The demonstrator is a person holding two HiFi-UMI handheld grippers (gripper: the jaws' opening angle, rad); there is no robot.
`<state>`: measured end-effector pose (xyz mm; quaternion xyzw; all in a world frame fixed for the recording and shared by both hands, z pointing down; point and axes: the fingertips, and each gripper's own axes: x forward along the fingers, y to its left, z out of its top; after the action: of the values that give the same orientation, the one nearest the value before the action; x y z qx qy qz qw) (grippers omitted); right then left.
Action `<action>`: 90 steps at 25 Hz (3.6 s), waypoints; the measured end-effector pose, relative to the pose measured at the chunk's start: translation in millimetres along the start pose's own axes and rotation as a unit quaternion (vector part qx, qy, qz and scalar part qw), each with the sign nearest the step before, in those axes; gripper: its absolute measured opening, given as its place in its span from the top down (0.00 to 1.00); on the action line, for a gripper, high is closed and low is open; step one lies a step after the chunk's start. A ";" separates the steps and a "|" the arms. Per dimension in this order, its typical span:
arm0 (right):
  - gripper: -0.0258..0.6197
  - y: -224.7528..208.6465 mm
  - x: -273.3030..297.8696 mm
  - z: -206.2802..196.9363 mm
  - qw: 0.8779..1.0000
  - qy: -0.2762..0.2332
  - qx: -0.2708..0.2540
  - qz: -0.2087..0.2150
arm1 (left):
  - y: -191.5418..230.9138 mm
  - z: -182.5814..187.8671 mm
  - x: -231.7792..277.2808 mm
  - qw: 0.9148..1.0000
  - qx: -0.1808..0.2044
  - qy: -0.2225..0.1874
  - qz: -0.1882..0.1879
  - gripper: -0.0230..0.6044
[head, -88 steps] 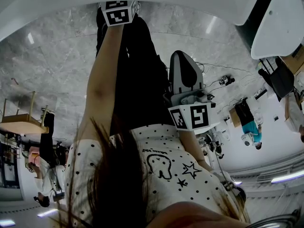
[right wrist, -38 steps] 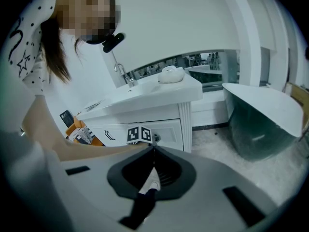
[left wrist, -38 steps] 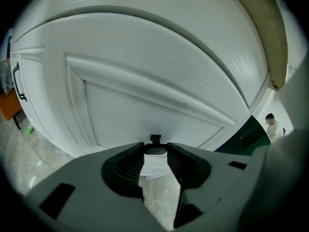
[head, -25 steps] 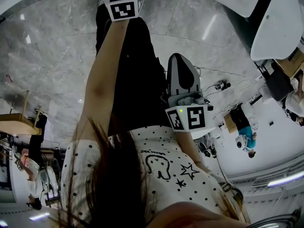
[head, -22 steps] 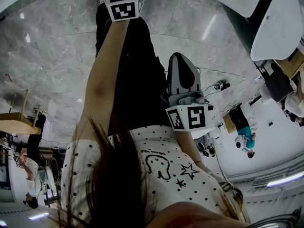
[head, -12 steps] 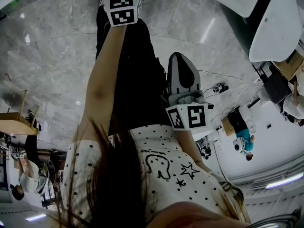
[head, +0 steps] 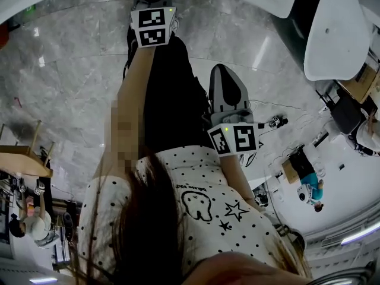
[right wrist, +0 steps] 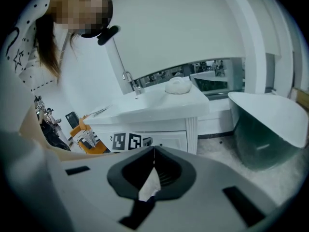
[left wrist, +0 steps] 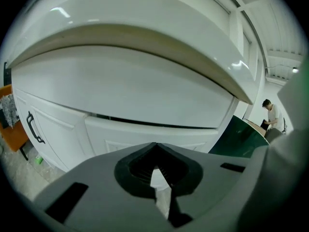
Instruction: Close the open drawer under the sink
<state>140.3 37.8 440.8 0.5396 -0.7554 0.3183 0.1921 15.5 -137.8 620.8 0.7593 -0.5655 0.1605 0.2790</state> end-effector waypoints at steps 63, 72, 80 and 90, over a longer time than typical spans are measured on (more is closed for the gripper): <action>0.94 10.0 -75.9 153.5 0.980 -0.180 -0.071 0.046 | -106.5 239.8 -189.8 0.984 0.059 -0.165 -0.042 0.96; 0.94 6.5 -81.6 150.5 0.980 -0.182 -0.063 0.048 | -126.9 257.7 -234.0 0.972 0.100 -0.205 -0.053 0.96; 0.94 12.7 -84.6 149.9 0.979 -0.183 -0.080 0.049 | -135.8 265.8 -270.3 0.966 0.092 -0.230 -0.069 0.96; 0.94 29.0 -78.5 149.0 0.978 -0.181 -0.096 0.041 | -123.7 240.8 -293.0 0.969 0.093 -0.213 -0.088 0.96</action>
<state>148.1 -4.1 275.3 0.5360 -0.8261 0.1493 0.0897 25.1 -32.8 236.0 0.8456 -0.5252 0.0218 0.0929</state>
